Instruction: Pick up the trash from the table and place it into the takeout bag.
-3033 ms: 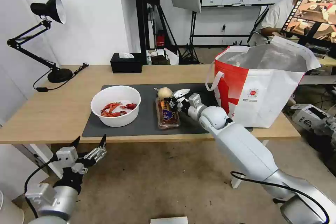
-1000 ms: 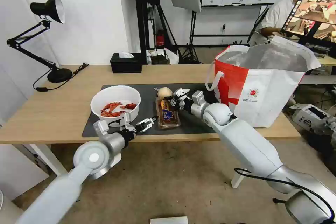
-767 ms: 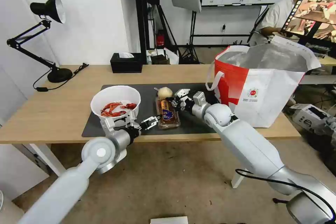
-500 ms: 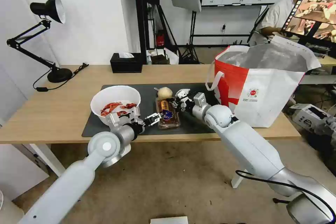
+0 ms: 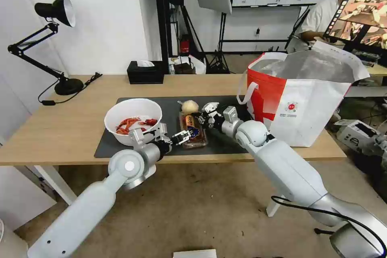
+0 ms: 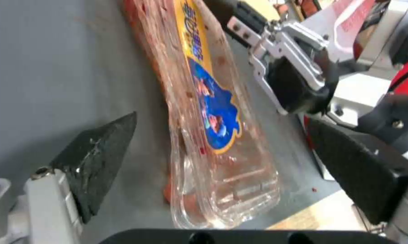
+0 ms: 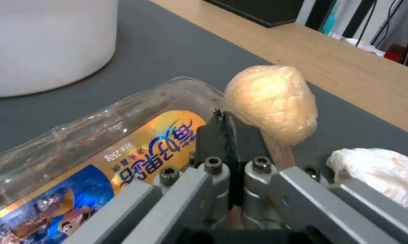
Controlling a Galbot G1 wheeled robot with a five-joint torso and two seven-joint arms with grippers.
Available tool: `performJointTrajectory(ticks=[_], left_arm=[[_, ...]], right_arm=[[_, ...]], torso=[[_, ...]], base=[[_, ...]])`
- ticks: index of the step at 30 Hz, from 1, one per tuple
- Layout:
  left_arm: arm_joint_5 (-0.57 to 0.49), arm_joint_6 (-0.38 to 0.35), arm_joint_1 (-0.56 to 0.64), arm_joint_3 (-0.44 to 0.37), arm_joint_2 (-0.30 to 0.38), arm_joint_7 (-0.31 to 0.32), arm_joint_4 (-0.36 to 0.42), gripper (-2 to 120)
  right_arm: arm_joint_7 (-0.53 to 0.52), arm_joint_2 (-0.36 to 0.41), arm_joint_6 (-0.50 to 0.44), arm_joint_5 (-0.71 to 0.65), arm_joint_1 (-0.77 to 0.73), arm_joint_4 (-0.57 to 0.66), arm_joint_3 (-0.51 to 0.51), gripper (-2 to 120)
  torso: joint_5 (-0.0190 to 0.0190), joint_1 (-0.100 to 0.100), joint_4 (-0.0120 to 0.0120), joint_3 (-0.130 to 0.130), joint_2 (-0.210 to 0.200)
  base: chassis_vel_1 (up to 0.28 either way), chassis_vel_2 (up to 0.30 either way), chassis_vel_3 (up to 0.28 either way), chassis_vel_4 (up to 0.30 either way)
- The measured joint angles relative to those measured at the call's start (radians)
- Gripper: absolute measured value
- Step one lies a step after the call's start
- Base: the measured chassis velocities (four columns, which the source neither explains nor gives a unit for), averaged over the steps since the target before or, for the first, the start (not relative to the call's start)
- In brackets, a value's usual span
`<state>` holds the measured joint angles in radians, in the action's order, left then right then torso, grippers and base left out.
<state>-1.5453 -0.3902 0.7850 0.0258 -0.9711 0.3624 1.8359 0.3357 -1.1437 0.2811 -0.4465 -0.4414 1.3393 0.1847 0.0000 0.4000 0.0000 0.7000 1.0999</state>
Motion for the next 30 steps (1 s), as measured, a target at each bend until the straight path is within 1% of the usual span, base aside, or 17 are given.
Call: performJointTrajectory(ticks=[18, 20, 22, 23, 25, 26, 27, 29, 30], left_arm=[[-0.027, -0.043, -0.029, 0.023, 0.006, 0.026, -0.023, 99], [-0.028, -0.043, -0.032, 0.025, 0.003, 0.031, -0.027, 95], [-0.029, -0.043, -0.034, 0.026, 0.001, 0.034, -0.031, 86], [-0.029, -0.043, -0.034, 0.026, 0.001, 0.034, -0.031, 86], [-0.029, -0.043, -0.036, 0.027, 0.0, 0.037, -0.034, 76], [-0.029, -0.043, -0.036, 0.027, 0.0, 0.037, -0.034, 76], [-0.029, -0.043, -0.036, 0.027, 0.0, 0.038, -0.034, 73], [-0.03, -0.045, -0.036, 0.027, 0.001, 0.038, -0.034, 61], [-0.03, -0.045, -0.036, 0.027, 0.001, 0.038, -0.034, 61]], right_arm=[[-0.006, -0.004, 0.0, -0.002, -0.003, 0.003, -0.001, 0], [-0.008, -0.004, 0.0, -0.004, -0.003, 0.003, -0.001, 0], [-0.011, -0.004, 0.0, -0.004, -0.002, 0.001, -0.002, 0], [-0.011, -0.004, 0.0, -0.004, -0.002, 0.001, -0.002, 0], [-0.013, -0.005, 0.0, -0.005, -0.002, 0.0, -0.002, 0], [-0.013, -0.005, 0.0, -0.005, -0.002, 0.0, -0.002, 0], [-0.013, -0.005, 0.0, -0.005, -0.003, 0.0, -0.002, 0], [-0.015, -0.006, 0.0, -0.005, -0.004, 0.0, -0.002, 0], [-0.015, -0.006, 0.0, -0.005, -0.004, 0.0, -0.002, 0]], torso=[[0.0001, 0.0, 0.0, 0.0, 0.0], [0.0001, 0.0, 0.0001, 0.0, 0.0], [0.0001, 0.0, 0.0001, 0.0, 0.0], [0.0001, 0.0, 0.0001, 0.0, 0.0], [0.0001, 0.0, 0.0, 0.0, 0.0], [0.0001, 0.0, 0.0, 0.0, 0.0], [0.0, 0.0, 0.0, 0.0, 0.0], [0.0, 0.0, 0.0, 0.0, 0.0], [0.0, 0.0, 0.0, 0.0, 0.0]], base=[[0.0, 0.0, 0.0, 0.0], [0.0, 0.0, 0.0, 0.0], [0.0, 0.0, 0.0, 0.0], [0.0, 0.0, 0.0, 0.0], [0.0, 0.0, 0.0, 0.0], [0.0, 0.0, 0.0, 0.0], [0.0, 0.0, 0.0, 0.0], [0.0, 0.0, 0.0, 0.0], [0.0, 0.0, 0.0, 0.0]])
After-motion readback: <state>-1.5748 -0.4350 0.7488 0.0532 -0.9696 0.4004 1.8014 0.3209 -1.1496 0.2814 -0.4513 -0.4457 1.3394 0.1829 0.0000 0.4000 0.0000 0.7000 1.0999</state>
